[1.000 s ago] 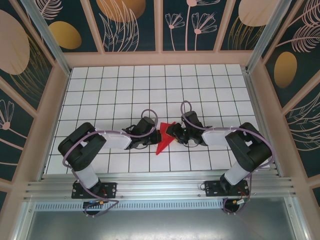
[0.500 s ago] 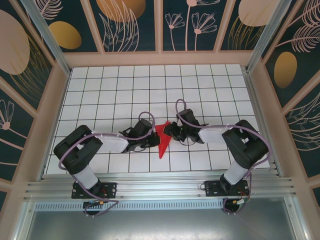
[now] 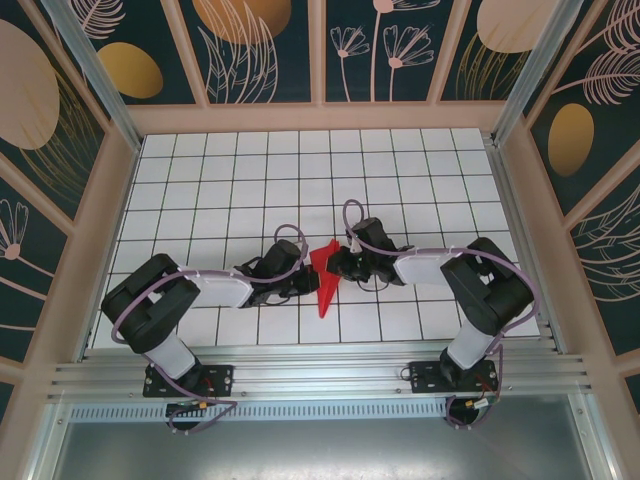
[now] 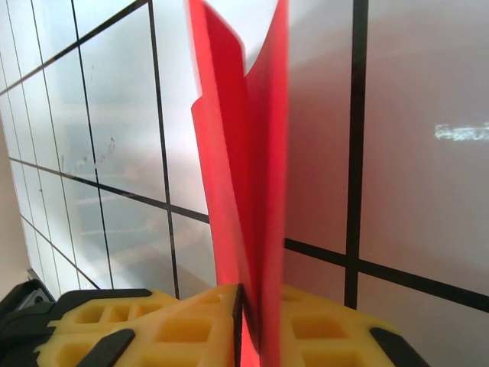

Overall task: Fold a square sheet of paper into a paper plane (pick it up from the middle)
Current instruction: Turn over the paper at the center of the table.

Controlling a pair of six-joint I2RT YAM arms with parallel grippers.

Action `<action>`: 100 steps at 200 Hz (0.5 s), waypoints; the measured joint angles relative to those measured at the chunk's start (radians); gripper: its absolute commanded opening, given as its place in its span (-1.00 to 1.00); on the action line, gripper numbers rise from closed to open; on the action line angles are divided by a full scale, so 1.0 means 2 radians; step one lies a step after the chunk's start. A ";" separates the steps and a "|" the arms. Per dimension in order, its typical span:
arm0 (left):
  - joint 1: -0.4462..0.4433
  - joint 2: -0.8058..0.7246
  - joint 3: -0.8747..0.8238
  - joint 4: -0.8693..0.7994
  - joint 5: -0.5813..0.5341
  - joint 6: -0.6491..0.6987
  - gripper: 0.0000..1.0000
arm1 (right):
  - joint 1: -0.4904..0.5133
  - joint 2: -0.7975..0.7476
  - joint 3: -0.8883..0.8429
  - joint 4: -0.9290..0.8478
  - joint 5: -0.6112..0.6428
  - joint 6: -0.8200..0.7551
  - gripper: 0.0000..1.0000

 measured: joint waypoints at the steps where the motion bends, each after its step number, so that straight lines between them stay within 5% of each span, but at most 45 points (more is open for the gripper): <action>1: 0.000 0.000 0.000 0.000 0.000 0.000 -0.94 | 0.000 0.000 0.000 0.000 0.000 -0.001 -0.73; 62: 0.000 -0.049 -0.023 0.003 -0.006 -0.007 -0.81 | 0.000 -0.016 0.021 -0.060 0.018 -0.032 -0.88; 100: 0.000 -0.135 -0.052 0.005 -0.050 -0.015 -0.76 | 0.008 -0.070 0.079 -0.191 0.106 -0.069 -0.86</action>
